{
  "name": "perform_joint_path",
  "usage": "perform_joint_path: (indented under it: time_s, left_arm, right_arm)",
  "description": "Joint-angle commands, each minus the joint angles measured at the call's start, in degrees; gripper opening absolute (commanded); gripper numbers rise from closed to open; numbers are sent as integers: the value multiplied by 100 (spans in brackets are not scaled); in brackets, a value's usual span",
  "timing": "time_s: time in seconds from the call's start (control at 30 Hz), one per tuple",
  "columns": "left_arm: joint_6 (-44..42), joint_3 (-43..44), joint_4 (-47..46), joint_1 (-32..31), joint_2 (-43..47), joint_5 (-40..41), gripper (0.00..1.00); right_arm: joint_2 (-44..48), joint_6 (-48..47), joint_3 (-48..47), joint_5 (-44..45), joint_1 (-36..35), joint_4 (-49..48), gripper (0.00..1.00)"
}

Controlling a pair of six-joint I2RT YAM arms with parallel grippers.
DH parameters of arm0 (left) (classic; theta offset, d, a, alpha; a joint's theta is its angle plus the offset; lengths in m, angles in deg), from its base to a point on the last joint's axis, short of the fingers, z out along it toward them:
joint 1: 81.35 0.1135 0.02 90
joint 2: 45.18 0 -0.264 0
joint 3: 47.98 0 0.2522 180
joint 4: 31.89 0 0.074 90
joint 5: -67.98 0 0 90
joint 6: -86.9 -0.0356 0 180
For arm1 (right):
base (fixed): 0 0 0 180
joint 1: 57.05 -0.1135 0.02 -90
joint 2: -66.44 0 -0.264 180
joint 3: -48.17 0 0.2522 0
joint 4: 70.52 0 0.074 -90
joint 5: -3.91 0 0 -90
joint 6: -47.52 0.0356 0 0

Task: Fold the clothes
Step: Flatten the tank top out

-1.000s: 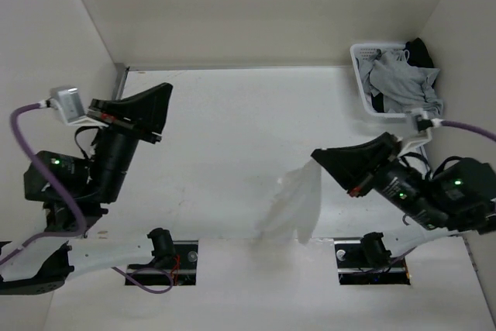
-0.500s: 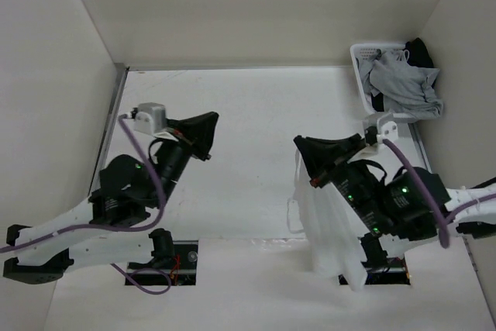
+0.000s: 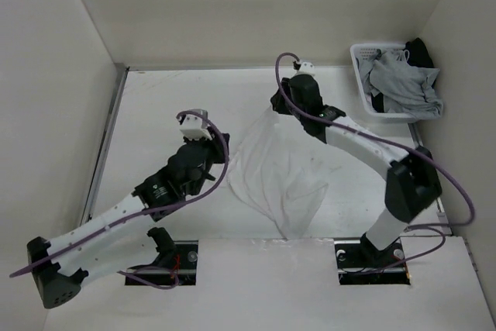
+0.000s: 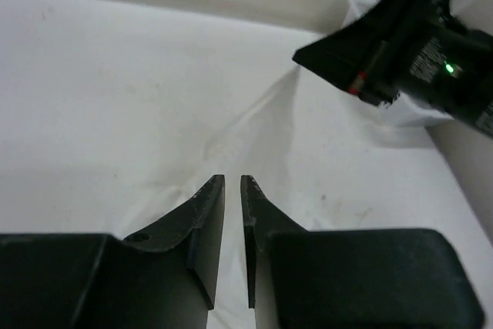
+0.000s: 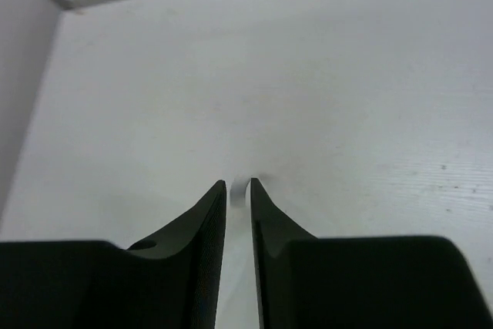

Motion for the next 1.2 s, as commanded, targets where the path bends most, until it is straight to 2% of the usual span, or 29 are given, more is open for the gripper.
perform_joint_path:
  time_s: [0.0, 0.07, 0.13, 0.17, 0.27, 0.3, 0.47, 0.57, 0.67, 0.73, 0.9, 0.93, 1.03, 1.1, 1.17]
  left_arm:
    - [904, -374, 77, 328, -503, -1068, 15]
    - [1168, -585, -2, 294, -802, -1270, 16]
    - [1344, -778, -116, 136, -1100, -1376, 18]
    - [1449, -866, -151, 74, -1233, -1377, 19]
    - [1696, -1104, -327, 82, -1506, -1411, 24]
    - [1731, -1148, -397, 117, -1568, -1438, 26]
    - [1811, -1210, -784, 416, -2208, -1745, 33]
    - [1854, -1201, -749, 521, -2508, -1913, 34]
    - [1916, -1245, -671, 609, -2666, -1939, 35]
    - [1943, -1245, -530, 636, -2763, -1922, 37]
    - [1987, -1245, -380, 697, -3062, -1895, 40]
    - [1987, -1237, -424, 724, -3132, -1895, 39]
    - [1987, -1166, -678, 881, -3395, -1808, 19]
    - [1934, -1114, -933, 1153, -3580, -1720, 10]
    - [1925, -991, -1257, 1548, -3817, -1684, 5]
  right_arm:
    - [-464, 399, -646, -875, 511, -51, 28]
    - [-378, 329, -490, -848, 590, -41, 36]
    - [8, 145, 106, -813, 556, -347, 43]
    - [236, 48, 518, -804, 469, -558, 40]
    - [1018, 73, 1827, -673, 223, -1025, 11]
    - [1273, 143, 2249, -585, 135, -1165, 4]
    - [2293, 407, 3517, 12, -226, -1211, 1]
    - [2891, 618, 4028, -48, -533, -1123, 4]
    - [3121, 583, 4301, -49, -631, -1097, 0]
    - [3078, 627, 4345, -22, -631, -905, 3]
    - [2849, 759, 4372, 425, -779, -201, 33]
    - [2814, 759, 4372, 539, -859, -78, 36]
    - [2709, 864, 4328, 690, -921, 274, 40]
    - [2577, 944, 4284, 664, -921, 423, 37]
    - [2436, 979, 4267, 585, -956, 372, 32]
